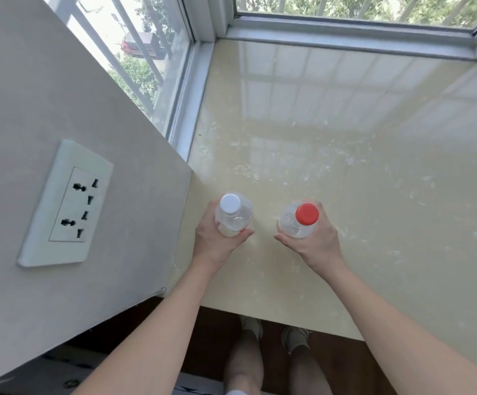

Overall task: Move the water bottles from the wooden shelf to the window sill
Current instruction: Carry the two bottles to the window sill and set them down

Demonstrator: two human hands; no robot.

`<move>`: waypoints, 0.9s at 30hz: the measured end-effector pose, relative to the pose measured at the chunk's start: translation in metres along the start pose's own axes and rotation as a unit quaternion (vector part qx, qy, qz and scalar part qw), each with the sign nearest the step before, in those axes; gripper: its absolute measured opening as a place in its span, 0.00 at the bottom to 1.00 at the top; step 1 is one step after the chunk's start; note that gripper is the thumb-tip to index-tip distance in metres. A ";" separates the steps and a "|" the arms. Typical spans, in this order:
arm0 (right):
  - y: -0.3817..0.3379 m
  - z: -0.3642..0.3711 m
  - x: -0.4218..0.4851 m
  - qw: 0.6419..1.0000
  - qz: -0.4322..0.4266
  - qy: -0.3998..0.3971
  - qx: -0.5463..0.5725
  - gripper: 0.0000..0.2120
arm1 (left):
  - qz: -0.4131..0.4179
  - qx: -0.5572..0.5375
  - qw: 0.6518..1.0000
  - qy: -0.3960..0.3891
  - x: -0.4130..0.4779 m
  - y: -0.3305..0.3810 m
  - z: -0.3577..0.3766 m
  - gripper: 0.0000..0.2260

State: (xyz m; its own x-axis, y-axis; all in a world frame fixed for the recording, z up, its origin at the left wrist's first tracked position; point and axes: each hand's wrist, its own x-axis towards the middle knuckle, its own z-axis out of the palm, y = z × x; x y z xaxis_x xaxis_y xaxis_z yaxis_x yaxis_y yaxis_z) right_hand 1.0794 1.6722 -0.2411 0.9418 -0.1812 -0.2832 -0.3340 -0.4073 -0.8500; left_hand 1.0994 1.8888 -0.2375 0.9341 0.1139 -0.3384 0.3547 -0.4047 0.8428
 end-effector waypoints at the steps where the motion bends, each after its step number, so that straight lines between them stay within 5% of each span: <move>1: 0.002 -0.001 0.000 1.000 0.008 -0.006 0.003 0.35 | -0.005 0.004 1.000 -0.010 -0.001 -0.002 -0.003 0.31; 6: 0.009 -0.017 -0.011 0.997 0.049 -0.061 -0.022 0.43 | -0.064 0.144 0.987 -0.036 -0.020 -0.004 -0.028 0.36; 12: -0.014 -0.063 -0.042 0.959 0.051 -0.112 -0.254 0.41 | -0.066 0.393 0.913 -0.091 -0.073 0.022 -0.049 0.32; 17: -0.059 -0.106 -0.062 0.921 -0.021 -0.115 -0.370 0.34 | 0.014 0.436 0.899 -0.025 -0.109 0.076 -0.058 0.28; 27: -0.194 -0.170 -0.064 0.897 -0.200 0.020 -0.395 0.26 | 0.163 0.392 0.893 0.148 -0.117 0.211 -0.093 0.25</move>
State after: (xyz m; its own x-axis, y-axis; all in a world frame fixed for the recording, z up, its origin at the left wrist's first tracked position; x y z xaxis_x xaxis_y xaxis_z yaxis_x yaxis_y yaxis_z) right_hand 1.0770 1.6105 0.0174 0.9955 0.0949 0.0035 0.0916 -0.9506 -0.2965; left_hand 1.0684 1.8748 0.0186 0.9936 0.0612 0.0951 0.0318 -0.9581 0.2846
